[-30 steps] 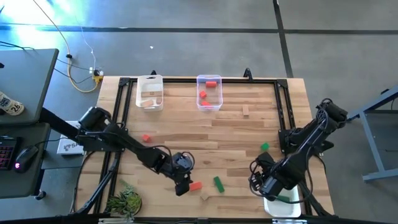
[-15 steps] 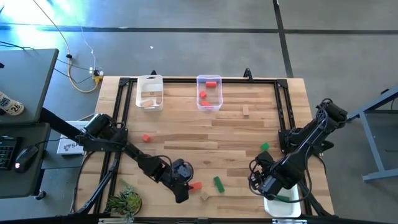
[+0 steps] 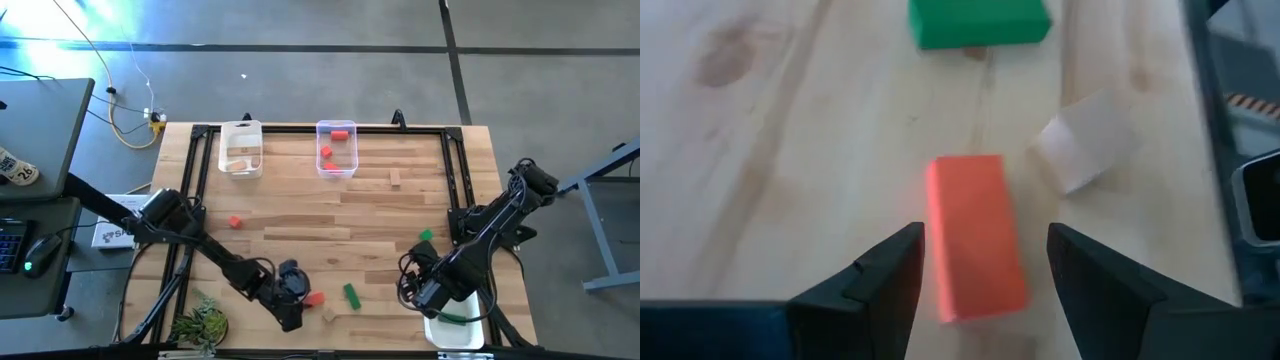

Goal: Sort & place blocks by color
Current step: Put the orange block into the transparent bin

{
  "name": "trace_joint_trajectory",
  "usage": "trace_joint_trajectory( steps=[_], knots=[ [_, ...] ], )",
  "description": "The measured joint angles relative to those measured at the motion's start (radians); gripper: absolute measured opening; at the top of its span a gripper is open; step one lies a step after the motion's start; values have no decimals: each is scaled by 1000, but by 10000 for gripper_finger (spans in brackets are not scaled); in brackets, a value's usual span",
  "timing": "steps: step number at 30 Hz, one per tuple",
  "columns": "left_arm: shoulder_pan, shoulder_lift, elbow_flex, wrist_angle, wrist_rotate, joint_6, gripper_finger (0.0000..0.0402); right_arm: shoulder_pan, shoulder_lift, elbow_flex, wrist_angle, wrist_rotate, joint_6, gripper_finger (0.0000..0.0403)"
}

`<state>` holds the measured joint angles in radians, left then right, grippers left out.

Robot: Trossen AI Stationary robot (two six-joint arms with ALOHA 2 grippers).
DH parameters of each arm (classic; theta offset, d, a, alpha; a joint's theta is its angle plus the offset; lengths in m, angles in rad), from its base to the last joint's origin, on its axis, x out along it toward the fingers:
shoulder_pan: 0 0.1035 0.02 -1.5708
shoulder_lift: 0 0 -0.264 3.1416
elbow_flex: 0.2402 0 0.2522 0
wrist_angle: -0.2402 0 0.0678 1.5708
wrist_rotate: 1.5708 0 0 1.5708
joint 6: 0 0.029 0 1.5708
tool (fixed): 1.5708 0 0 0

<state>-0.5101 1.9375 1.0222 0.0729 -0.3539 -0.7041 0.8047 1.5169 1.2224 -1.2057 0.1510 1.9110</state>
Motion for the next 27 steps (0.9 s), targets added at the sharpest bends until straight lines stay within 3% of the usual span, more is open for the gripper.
trace_joint_trajectory(
  steps=[9, 16, 27],
  knots=[
    [-17, 71, 5, 114, -21, 1, 200, 0, 0, 0, -2, 7, 1, 213],
    [-16, 101, -5, 107, -97, 25, 199, 0, 0, 0, -2, 6, 0, 213],
    [22, 101, 1, 65, -127, 95, 199, -2, 0, 0, -2, 7, 0, 213]
  ],
)
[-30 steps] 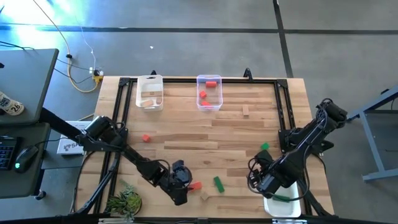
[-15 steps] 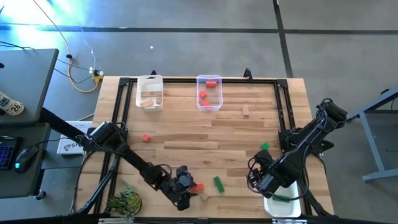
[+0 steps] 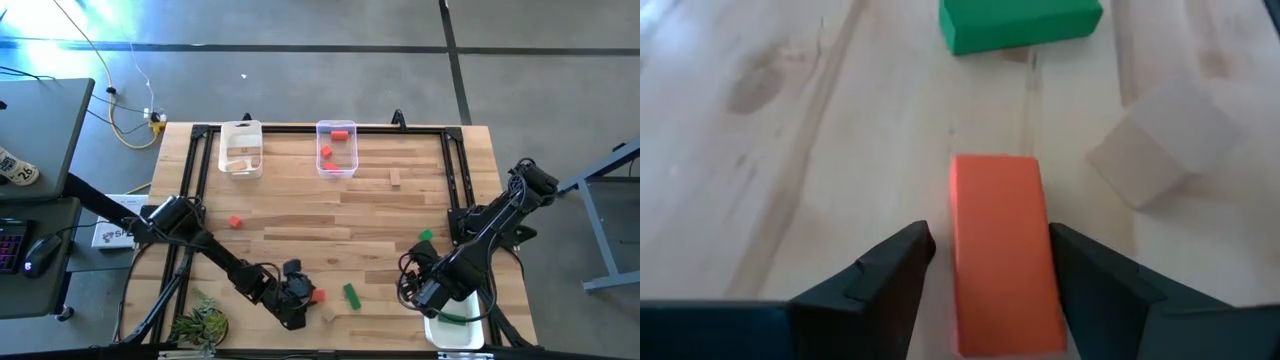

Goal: Sort & place blocks by color
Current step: Put the orange block into the transparent bin

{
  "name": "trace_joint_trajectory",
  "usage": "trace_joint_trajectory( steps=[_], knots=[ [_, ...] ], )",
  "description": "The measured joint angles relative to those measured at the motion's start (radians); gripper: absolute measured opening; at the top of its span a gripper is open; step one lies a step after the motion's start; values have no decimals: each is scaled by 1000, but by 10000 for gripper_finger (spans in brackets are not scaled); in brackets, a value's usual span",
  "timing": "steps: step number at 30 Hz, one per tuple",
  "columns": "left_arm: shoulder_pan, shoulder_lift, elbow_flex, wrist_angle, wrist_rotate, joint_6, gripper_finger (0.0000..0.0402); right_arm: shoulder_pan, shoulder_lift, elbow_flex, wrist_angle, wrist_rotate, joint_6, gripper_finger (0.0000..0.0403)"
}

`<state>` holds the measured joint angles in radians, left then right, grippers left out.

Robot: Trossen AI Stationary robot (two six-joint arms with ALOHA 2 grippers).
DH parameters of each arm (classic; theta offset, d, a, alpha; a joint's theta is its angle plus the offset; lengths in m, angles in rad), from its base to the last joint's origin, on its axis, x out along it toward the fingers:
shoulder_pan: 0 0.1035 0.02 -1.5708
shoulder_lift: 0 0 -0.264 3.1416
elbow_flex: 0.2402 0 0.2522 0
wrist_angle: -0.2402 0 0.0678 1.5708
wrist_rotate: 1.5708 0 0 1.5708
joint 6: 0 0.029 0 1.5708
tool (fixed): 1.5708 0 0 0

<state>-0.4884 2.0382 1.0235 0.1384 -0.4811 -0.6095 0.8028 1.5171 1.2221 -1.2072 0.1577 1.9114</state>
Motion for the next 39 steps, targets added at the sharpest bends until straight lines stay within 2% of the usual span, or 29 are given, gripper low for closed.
trace_joint_trajectory(
  steps=[8, 16, 21, 28, 35, 39],
  knots=[
    [24, 1, 1, -29, -13, 37, 193, 0, 0, 0, 0, 0, 2, 213],
    [50, -2, 1, -52, 52, 38, 102, 0, 0, 0, 0, 30, 26, 213],
    [62, -4, 1, -51, 99, 38, 102, -4, 0, 0, 0, 84, 46, 213],
    [103, -60, -4, -80, 164, 69, 102, -52, 0, 0, -1, 87, 27, 213],
    [219, -169, -4, -149, 170, 145, 102, -138, 0, 0, -1, 92, -89, 213],
    [298, -233, -5, -180, 174, 214, 102, -195, 0, 0, -1, 133, -152, 213]
  ],
)
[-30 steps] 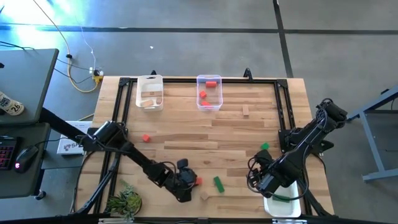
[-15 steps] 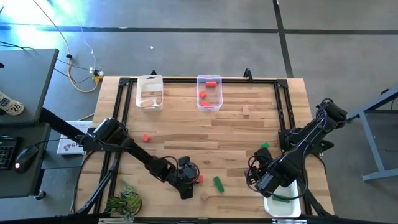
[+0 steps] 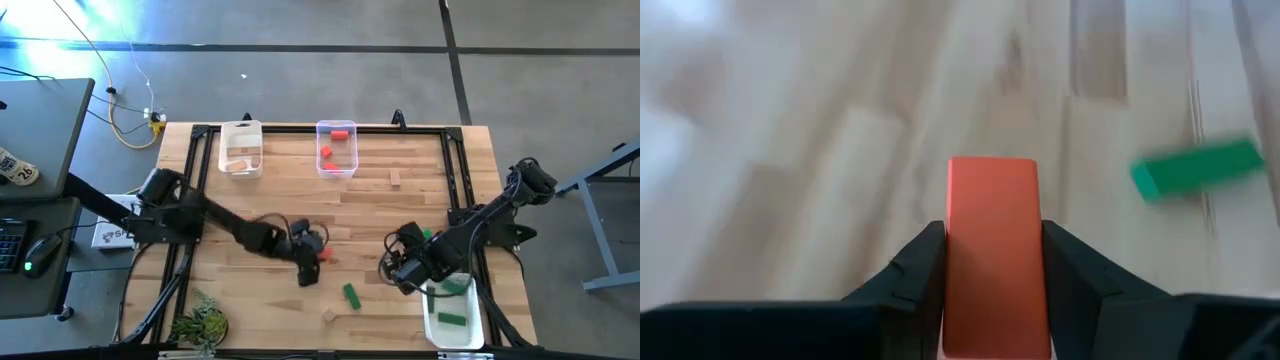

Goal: Sort & place blocks by color
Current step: Put the orange block into the transparent bin

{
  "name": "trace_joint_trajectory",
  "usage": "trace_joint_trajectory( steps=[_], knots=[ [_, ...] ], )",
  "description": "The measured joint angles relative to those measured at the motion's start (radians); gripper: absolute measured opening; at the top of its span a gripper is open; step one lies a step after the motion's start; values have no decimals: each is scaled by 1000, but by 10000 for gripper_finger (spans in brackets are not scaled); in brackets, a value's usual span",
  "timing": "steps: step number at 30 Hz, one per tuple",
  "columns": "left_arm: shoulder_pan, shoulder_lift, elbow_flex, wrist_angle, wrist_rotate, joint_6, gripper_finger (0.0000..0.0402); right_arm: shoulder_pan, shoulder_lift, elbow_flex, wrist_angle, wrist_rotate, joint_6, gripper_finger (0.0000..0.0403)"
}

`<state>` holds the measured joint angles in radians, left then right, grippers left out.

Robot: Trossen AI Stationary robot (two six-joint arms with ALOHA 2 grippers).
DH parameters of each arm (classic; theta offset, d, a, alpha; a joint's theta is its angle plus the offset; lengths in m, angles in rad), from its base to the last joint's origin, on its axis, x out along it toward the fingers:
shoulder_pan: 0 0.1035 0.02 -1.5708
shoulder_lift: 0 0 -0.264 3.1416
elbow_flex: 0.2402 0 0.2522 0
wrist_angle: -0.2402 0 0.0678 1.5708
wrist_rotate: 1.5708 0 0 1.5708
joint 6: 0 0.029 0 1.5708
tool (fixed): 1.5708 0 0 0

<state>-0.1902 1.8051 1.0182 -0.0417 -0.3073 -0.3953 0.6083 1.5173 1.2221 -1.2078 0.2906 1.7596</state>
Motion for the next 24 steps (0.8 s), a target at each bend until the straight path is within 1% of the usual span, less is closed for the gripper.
trace_joint_trajectory(
  steps=[3, 10, 15, 21, 24],
  knots=[
    [68, -53, 1, 3, 16, 59, 102, -49, 0, 0, 0, 24, -47, 213],
    [247, -138, 2, 16, 91, 188, 102, -175, 0, 0, 26, 23, -133, 213],
    [375, -158, 3, 31, 107, 253, 102, -261, 0, 0, 82, 21, -215, 213],
    [532, -158, 3, 52, 208, 278, 102, -343, 0, 0, 164, 19, -284, 213],
    [602, -158, 3, 72, 230, 299, 103, -377, 0, 0, 200, 30, -305, 213]
  ],
)
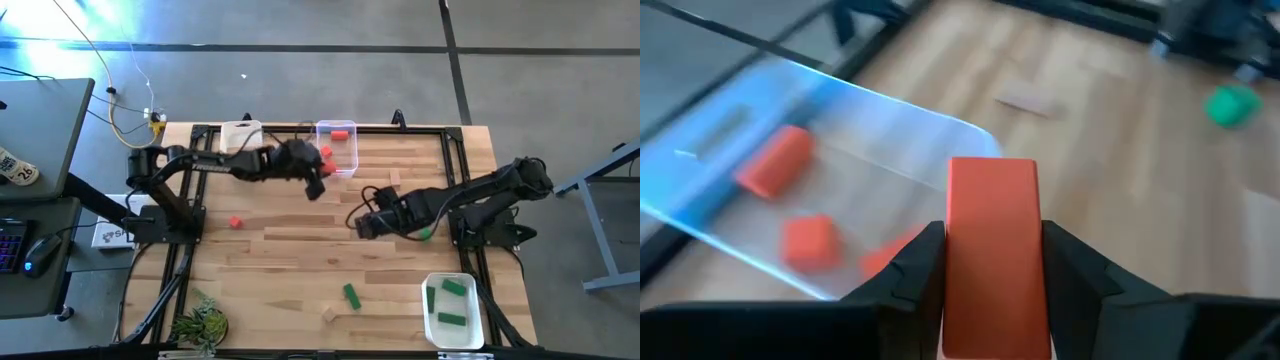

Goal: Sort & place blocks by color
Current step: Put the orange block into the transparent bin

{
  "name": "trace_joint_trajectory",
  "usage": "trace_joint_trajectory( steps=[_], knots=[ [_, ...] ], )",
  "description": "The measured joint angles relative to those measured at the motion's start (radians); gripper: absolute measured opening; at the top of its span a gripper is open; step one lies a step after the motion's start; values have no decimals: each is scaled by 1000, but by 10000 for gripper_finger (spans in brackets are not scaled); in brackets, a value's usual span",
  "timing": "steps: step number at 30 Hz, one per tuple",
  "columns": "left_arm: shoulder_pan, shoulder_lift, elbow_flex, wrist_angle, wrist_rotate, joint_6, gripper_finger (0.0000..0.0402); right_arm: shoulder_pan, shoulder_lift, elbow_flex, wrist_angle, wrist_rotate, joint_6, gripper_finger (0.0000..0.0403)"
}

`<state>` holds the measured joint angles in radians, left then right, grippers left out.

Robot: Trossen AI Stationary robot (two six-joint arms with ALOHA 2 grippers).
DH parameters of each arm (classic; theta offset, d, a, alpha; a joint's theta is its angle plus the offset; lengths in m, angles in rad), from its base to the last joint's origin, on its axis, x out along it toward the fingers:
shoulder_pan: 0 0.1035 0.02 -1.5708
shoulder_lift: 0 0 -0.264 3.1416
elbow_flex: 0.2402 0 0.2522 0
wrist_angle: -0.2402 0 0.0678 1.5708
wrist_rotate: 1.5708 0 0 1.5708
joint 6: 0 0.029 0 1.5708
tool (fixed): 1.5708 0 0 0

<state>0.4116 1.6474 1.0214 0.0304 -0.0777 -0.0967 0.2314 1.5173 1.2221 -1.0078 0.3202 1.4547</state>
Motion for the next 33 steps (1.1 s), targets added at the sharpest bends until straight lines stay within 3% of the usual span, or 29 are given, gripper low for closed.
trace_joint_trajectory(
  steps=[7, 15, 26, 33],
  knots=[
    [132, 13, 1, 136, 113, 0, 106, -78, 0, 0, 66, 34, -52, 213],
    [216, 76, 1, 199, 135, -51, 107, -215, 0, 0, 126, 25, -262, 213],
    [285, 181, 1, 203, 277, -117, 124, -506, 0, 0, 281, -141, -603, 213],
    [290, 197, 1, 217, 288, -163, 134, -600, 0, 0, 329, -254, -704, 213]
  ],
)
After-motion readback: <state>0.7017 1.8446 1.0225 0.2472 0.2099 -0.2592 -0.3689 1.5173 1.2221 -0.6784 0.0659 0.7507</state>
